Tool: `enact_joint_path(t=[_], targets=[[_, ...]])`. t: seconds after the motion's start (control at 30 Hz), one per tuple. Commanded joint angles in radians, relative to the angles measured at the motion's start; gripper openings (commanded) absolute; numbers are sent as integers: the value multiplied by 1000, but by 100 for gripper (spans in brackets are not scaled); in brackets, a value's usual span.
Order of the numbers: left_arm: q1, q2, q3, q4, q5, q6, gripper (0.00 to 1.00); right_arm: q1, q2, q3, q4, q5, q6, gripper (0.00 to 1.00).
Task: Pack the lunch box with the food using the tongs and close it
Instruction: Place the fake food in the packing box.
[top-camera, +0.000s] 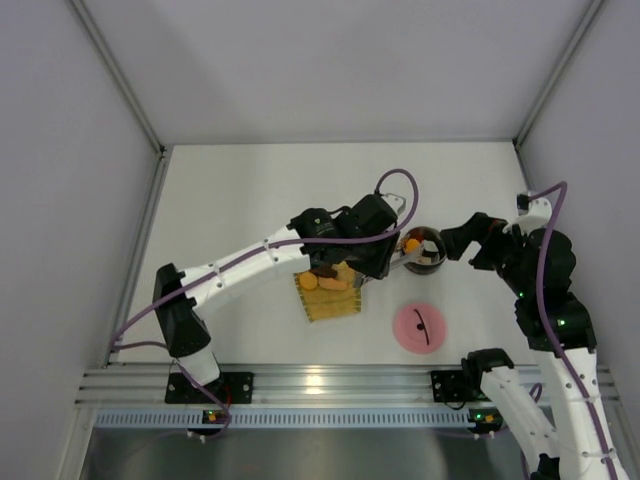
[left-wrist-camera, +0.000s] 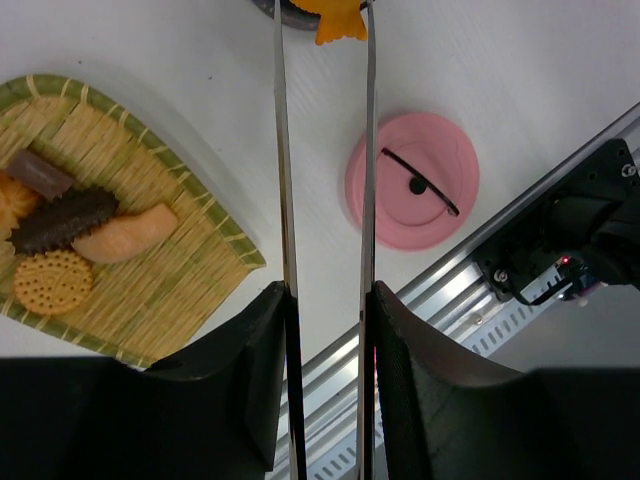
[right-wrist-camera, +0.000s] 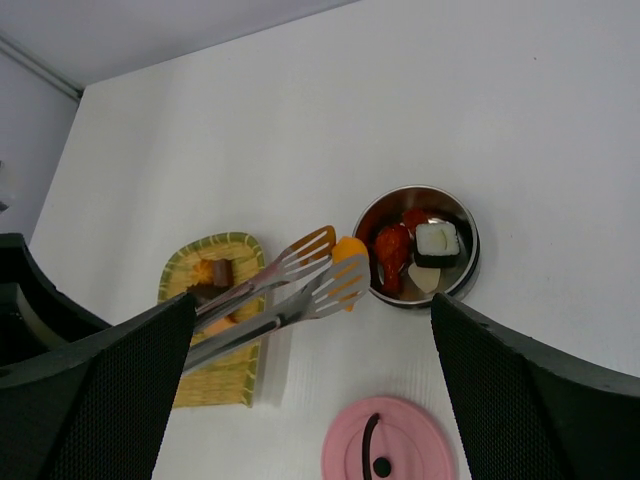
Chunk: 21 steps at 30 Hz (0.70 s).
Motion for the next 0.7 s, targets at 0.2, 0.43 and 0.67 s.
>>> enact_joint_path(t=[0.2, 0.43, 0.67], targets=[[-1, 127, 217, 71, -40, 45, 36, -12, -8, 43, -9, 2, -11, 99], [1, 182, 226, 48, -104, 46, 37, -11, -16, 28, -5, 1, -10, 99], [4, 184, 162, 74, -119, 46, 40, -12, -19, 19, -2, -1, -7, 99]])
